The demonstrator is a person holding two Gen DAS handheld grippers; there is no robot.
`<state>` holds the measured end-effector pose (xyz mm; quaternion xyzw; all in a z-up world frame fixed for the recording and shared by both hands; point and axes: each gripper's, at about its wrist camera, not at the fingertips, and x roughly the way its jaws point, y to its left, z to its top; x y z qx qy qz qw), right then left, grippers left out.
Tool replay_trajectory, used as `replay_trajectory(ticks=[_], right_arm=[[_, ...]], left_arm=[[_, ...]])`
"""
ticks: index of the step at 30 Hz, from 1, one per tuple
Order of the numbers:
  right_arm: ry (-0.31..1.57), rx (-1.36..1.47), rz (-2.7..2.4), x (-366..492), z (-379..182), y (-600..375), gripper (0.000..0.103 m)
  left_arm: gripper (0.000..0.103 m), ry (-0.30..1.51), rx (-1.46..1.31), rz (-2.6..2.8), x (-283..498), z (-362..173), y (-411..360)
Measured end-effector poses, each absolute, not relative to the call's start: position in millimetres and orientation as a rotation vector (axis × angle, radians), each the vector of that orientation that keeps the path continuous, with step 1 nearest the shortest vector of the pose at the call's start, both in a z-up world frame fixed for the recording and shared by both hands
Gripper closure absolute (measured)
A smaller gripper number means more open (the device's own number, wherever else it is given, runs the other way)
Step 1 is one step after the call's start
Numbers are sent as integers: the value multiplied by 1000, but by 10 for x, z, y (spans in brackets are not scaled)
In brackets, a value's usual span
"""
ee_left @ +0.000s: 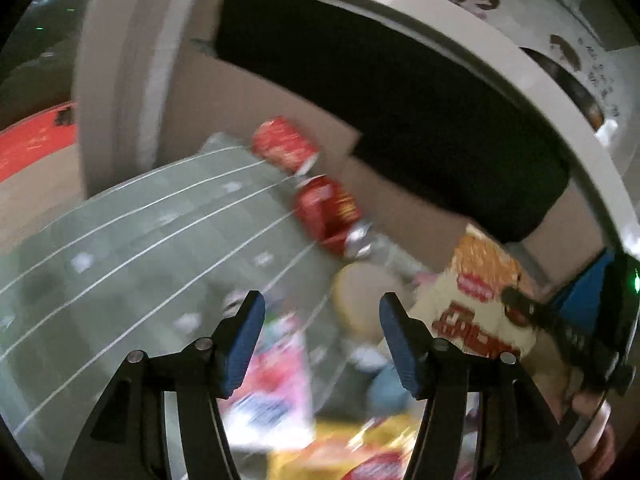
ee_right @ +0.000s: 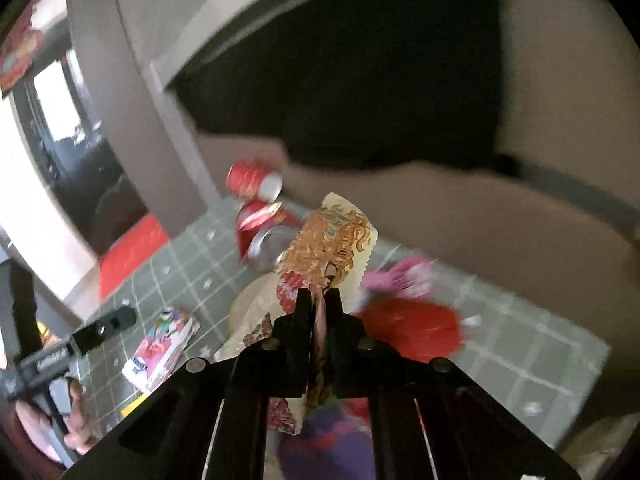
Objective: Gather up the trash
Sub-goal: 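Close the left gripper on the red can while the right tool lifts the snack bag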
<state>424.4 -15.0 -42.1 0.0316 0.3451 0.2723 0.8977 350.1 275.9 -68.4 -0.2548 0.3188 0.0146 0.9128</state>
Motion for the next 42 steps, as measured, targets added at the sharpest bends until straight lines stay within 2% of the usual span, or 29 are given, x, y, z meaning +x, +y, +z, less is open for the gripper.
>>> replay_trajectory(ticks=[8,13,20,23,24,25,33,42], right_arm=[[708,76,523,4142,-509,-598,97],[694,83,506,4145,-671,-715,97],[670,96,519,4155,-787,-701,97],[648,84,512,4108,-771,-711,97],[638,81,508,4088,-760,-720,97],[632,78,504,4073,-750,-726,97],[603,84,477,3970,-701,-766,97],[544,88,466,3780,-352,-804,97]], left_arm=[[43,756,-588,49,4698,-832,2852],[43,744,-620,192,4984,-1001,3023],[43,819,-709,211,5142,-1303,2992],[48,805,-685,218,5139,-1306,2897],[59,810,-684,212,5137,-1308,2874],[64,823,-676,214,5140,-1308,2839],[68,744,-437,234,4864,-972,2420],[68,575,-191,132,4089,-310,1873]])
